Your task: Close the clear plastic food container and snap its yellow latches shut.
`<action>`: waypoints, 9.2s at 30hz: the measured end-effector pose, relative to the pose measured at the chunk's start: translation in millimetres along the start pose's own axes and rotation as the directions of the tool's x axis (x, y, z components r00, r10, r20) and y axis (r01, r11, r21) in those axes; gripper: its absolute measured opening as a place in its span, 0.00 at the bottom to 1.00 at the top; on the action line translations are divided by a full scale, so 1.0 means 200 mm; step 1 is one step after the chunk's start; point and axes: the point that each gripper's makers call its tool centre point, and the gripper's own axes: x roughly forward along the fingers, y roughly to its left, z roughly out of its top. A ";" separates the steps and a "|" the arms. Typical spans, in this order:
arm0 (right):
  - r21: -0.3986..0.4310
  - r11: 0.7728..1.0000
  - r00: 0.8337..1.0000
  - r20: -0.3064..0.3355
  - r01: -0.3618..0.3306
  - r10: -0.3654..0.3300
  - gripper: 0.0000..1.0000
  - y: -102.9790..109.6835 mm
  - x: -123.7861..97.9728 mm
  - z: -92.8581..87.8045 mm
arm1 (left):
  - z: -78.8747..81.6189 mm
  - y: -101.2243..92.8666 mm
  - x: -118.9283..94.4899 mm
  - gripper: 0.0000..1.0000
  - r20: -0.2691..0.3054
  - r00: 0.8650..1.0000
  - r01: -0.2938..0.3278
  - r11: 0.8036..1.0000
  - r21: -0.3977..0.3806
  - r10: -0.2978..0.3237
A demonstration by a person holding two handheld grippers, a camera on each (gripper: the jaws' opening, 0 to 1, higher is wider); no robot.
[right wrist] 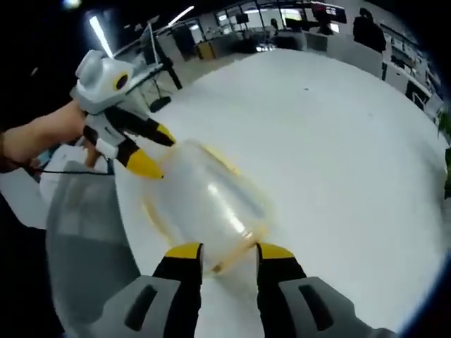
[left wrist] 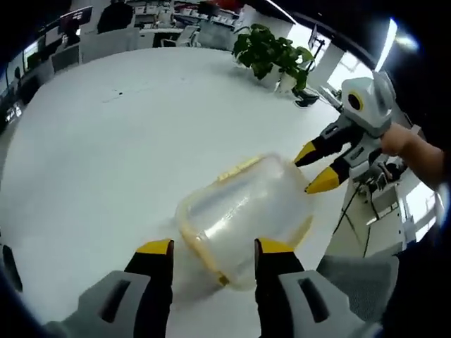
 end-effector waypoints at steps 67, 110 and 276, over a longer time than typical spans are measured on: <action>-0.438 0.887 0.989 -0.054 -0.149 0.140 0.38 0.21 0.18 0.27 | 0.14 -0.30 0.09 0.36 -0.122 0.964 0.262 0.753 0.603 -0.238; -0.409 0.817 0.895 -0.358 -0.407 0.267 0.64 0.16 0.28 0.22 | 0.08 -0.37 0.15 0.66 -0.116 0.989 0.150 0.647 0.748 -0.094; -0.573 0.787 0.970 -0.203 -0.227 0.132 0.78 0.16 0.16 0.13 | 0.05 -0.21 0.11 0.80 -0.179 0.972 0.234 0.677 0.697 -0.152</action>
